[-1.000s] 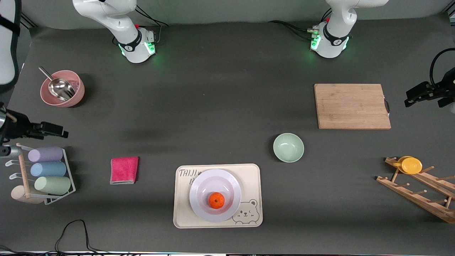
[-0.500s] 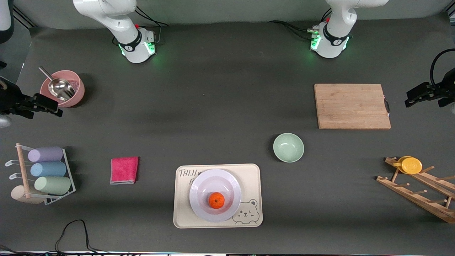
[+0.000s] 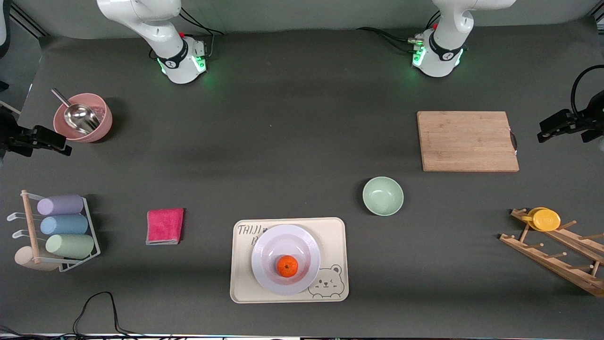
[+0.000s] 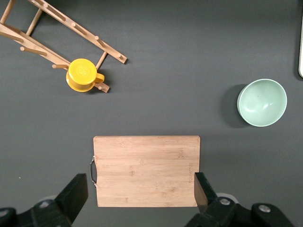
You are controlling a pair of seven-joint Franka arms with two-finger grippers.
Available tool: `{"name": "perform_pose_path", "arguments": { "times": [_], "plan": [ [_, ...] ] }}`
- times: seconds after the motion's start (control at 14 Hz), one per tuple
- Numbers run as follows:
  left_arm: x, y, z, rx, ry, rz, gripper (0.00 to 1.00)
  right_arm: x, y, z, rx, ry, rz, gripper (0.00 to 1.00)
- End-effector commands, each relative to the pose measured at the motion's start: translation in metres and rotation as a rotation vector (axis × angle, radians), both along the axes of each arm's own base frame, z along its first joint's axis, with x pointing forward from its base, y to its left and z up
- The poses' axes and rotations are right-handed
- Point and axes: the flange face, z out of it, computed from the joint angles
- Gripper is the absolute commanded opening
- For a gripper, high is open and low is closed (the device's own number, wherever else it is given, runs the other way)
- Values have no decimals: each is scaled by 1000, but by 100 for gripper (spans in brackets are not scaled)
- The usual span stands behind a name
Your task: Place orange and plate with both arms
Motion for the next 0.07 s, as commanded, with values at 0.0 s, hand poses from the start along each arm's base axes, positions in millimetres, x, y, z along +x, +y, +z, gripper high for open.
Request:
{"name": "perform_pose_path", "arguments": {
  "times": [0.0],
  "plan": [
    [-1,0,-2,4,-1,14,100,-2,5,1,-26,9,1,100]
  ]
}}
